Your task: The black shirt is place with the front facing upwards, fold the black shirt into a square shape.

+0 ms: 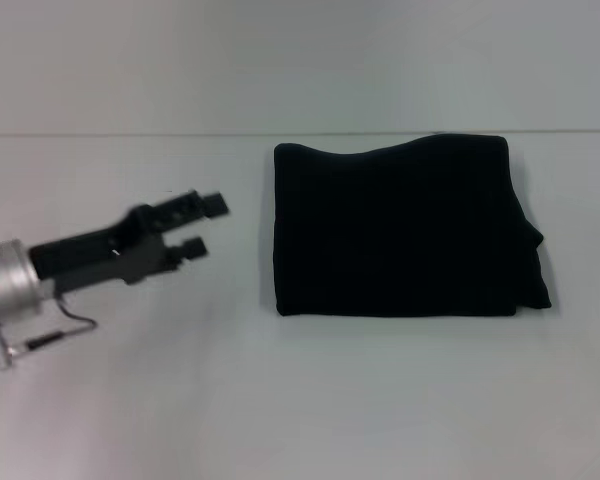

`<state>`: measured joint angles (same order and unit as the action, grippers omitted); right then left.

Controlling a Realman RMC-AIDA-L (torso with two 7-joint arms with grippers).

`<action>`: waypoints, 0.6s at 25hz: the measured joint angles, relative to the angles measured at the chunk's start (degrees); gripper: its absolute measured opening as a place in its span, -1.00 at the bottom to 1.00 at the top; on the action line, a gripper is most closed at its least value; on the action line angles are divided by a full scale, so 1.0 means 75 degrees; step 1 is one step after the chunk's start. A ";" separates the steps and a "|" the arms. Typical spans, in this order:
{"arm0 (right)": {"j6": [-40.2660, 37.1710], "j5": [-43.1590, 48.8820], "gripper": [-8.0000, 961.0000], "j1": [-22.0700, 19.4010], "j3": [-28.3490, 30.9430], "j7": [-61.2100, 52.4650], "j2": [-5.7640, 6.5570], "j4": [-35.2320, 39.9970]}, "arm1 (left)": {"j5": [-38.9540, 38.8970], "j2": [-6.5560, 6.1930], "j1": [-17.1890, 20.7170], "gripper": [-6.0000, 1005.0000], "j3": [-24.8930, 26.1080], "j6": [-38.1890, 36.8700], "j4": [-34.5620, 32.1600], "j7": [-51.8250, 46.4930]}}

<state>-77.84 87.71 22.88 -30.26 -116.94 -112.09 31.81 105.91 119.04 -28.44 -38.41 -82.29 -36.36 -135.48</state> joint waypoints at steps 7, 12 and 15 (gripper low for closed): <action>-0.0141 0.0147 0.58 0.0001 0.0239 0.0012 -0.0020 -0.0193 | 0.0310 0.0575 -0.0348 0.86 -0.0541 0.0705 0.0503 -0.0668; -0.0151 0.0193 0.65 0.0134 0.0254 0.0047 -0.0047 -0.0211 | 0.0313 0.0645 -0.0706 0.85 -0.0869 0.1824 0.1274 -0.0821; -0.0151 0.0216 0.65 0.0178 0.0261 0.0051 -0.0054 -0.0220 | 0.0312 0.0651 -0.0794 0.85 -0.0877 0.2171 0.1414 -0.0773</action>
<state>-78.97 89.33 24.22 -28.30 -116.56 -112.49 30.16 108.24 123.92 -34.39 -44.99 -66.00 -25.76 -141.28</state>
